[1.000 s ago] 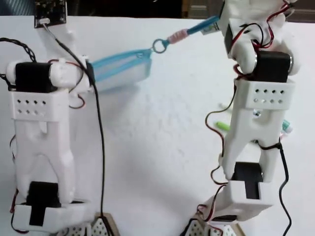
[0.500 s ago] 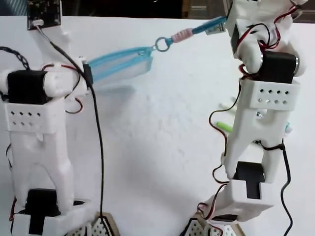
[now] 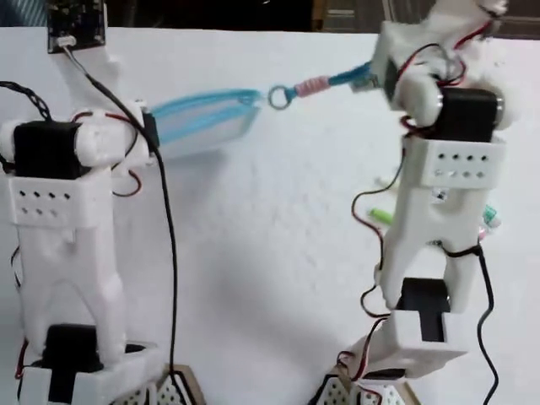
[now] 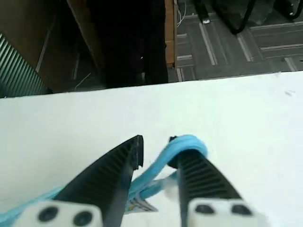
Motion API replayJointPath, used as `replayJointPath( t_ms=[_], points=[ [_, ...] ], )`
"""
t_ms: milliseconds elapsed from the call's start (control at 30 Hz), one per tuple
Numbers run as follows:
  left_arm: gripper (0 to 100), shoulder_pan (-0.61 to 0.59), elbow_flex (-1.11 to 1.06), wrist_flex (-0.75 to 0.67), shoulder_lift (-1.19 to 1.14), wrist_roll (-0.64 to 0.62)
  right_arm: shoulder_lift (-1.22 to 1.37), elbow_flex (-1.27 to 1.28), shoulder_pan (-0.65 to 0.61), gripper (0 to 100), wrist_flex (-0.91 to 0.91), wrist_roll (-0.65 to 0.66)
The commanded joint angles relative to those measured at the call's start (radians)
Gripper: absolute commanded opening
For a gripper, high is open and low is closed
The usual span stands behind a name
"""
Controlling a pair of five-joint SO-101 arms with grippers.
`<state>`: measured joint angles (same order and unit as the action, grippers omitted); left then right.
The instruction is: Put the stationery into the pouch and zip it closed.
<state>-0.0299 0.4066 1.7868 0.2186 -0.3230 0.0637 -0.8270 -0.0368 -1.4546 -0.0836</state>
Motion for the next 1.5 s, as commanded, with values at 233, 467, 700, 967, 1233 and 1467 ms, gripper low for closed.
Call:
replayJointPath(
  t_ms=[233, 467, 700, 967, 1233, 1467],
  points=[
    [2, -0.05, 0.017, 0.0, 0.036, -0.014, -0.223, -0.041, -0.16, 34.4, -0.302, 0.166],
    [2, -0.048, 0.015, -0.015, 0.033, -0.018, -0.446, 0.258, -0.119, 34.4, -0.318, 0.414],
    [2, -0.05, 0.015, -0.029, 0.016, -0.032, -0.849, 0.845, -0.185, 34.4, -0.318, 0.707],
    [2, -0.05, 0.021, -0.021, -0.084, -0.032, -1.314, 1.197, -0.26, 34.4, -0.315, 0.747],
    [2, -0.05, 0.021, -0.011, -0.081, -0.031, -1.231, 1.304, 0.166, 34.4, -0.194, 0.721],
    [2, -0.064, 0.021, -0.008, -0.081, -0.026, -0.783, 1.304, 0.268, 34.4, -0.004, 0.971]
  ],
)
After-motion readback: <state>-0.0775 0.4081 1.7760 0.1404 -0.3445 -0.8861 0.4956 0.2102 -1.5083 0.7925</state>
